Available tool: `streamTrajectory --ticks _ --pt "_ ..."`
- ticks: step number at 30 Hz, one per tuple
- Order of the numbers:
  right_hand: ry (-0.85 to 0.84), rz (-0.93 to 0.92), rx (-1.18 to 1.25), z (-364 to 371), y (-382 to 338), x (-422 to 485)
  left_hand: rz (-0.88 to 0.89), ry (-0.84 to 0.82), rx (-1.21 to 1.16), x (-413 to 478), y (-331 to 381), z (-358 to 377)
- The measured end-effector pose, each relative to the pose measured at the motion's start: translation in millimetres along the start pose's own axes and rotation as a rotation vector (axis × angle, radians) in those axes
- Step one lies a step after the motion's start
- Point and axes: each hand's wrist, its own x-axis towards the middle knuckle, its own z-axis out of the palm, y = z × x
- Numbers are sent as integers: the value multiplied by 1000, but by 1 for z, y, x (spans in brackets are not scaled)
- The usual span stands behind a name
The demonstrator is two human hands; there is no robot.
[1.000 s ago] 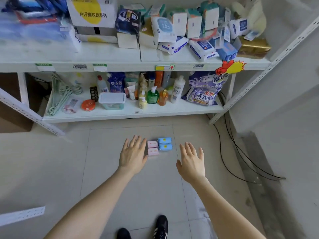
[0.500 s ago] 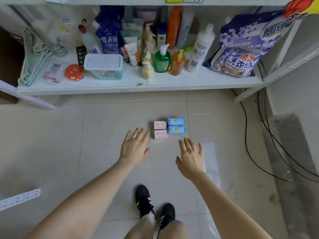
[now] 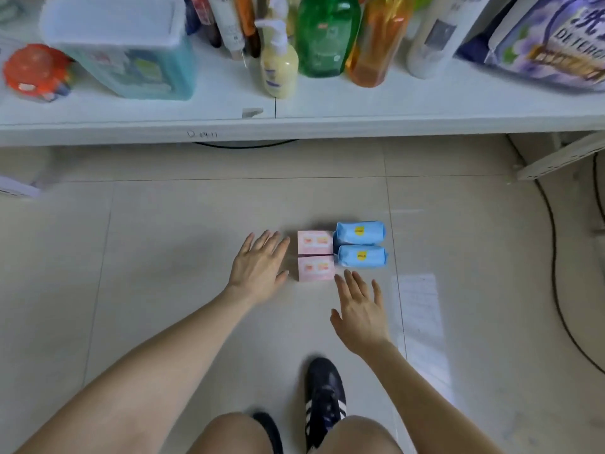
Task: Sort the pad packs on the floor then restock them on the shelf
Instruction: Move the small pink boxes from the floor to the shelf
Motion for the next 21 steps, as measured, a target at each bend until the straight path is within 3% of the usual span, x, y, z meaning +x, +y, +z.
streamTrajectory --ticks 12,21 --pt "270 -139 71 89 5 85 182 59 52 108 -16 98" --pt "312 -147 73 112 8 97 243 27 -5 132 -21 112"
